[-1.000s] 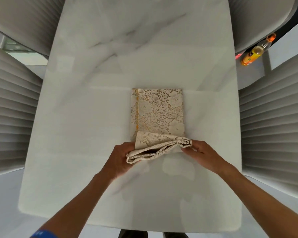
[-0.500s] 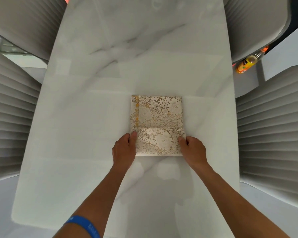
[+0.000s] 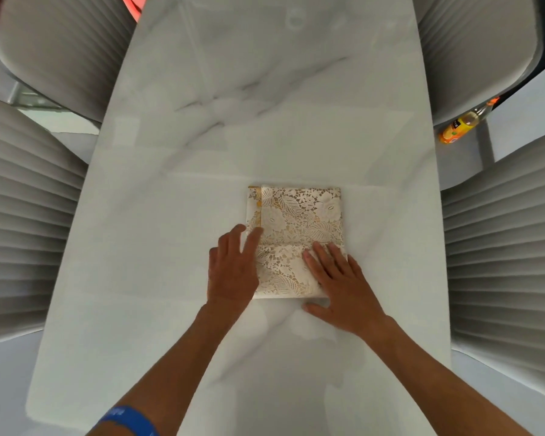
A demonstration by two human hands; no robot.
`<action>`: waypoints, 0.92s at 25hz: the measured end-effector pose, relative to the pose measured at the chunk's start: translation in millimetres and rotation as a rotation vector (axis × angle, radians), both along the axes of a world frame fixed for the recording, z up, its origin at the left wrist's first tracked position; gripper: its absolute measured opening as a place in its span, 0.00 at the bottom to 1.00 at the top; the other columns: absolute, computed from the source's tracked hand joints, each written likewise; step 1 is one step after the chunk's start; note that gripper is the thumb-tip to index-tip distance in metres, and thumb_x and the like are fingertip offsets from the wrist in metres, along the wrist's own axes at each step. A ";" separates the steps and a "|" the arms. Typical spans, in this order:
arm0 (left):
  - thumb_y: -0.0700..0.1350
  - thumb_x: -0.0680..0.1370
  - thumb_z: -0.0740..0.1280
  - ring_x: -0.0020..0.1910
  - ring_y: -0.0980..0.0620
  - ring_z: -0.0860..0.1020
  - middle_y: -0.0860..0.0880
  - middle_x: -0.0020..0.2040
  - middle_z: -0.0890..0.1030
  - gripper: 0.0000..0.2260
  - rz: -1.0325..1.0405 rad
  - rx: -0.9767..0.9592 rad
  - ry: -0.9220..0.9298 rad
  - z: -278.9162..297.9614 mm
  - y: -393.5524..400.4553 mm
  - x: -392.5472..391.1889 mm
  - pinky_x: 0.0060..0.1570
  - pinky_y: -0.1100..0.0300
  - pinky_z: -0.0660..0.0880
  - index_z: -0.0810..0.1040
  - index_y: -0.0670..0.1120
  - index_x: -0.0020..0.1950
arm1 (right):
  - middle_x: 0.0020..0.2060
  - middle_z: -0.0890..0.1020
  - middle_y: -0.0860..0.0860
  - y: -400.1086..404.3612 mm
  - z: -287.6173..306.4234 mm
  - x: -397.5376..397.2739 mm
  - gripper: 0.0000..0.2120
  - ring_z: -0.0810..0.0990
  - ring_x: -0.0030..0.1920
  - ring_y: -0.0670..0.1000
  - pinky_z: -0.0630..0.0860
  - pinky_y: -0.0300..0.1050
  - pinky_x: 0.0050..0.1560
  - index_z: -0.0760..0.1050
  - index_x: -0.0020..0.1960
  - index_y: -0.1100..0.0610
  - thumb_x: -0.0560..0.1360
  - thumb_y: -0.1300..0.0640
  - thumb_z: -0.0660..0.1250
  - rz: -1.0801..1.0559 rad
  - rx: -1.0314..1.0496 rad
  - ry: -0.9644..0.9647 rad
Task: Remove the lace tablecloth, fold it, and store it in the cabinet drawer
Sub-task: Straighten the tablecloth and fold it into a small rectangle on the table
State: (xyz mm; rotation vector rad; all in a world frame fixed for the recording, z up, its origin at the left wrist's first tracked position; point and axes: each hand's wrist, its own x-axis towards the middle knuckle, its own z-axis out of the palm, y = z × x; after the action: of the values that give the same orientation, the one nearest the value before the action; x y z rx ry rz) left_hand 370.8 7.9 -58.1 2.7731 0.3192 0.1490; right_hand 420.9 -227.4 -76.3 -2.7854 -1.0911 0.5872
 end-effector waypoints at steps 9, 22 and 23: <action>0.53 0.73 0.71 0.78 0.59 0.39 0.58 0.80 0.41 0.46 -0.751 0.043 0.487 -17.6 71.5 20.3 0.74 0.46 0.42 0.38 0.61 0.78 | 0.73 0.69 0.59 -15.3 11.6 31.0 0.39 0.71 0.69 0.63 0.60 0.61 0.73 0.67 0.74 0.57 0.64 0.48 0.66 0.060 -0.003 -0.141; 0.55 0.76 0.68 0.60 0.62 0.77 0.62 0.58 0.82 0.13 -0.101 -0.941 0.378 -12.2 48.4 -37.7 0.57 0.63 0.74 0.78 0.63 0.60 | 0.58 0.81 0.45 -53.1 26.7 50.1 0.27 0.76 0.60 0.51 0.73 0.47 0.60 0.76 0.65 0.50 0.71 0.38 0.70 0.127 0.228 0.123; 0.56 0.76 0.67 0.57 0.64 0.78 0.64 0.54 0.83 0.09 -0.041 -0.948 0.351 -10.3 45.9 -34.2 0.54 0.67 0.73 0.79 0.65 0.56 | 0.53 0.81 0.45 -49.3 29.9 53.4 0.24 0.77 0.55 0.49 0.73 0.44 0.55 0.77 0.62 0.46 0.71 0.34 0.67 -0.052 0.244 0.263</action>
State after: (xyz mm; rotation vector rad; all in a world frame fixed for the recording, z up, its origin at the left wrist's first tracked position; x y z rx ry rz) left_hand 336.6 53.8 -68.4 1.8434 0.3090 -0.4040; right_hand 474.3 -276.7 -46.4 -2.4382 -0.9608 0.7345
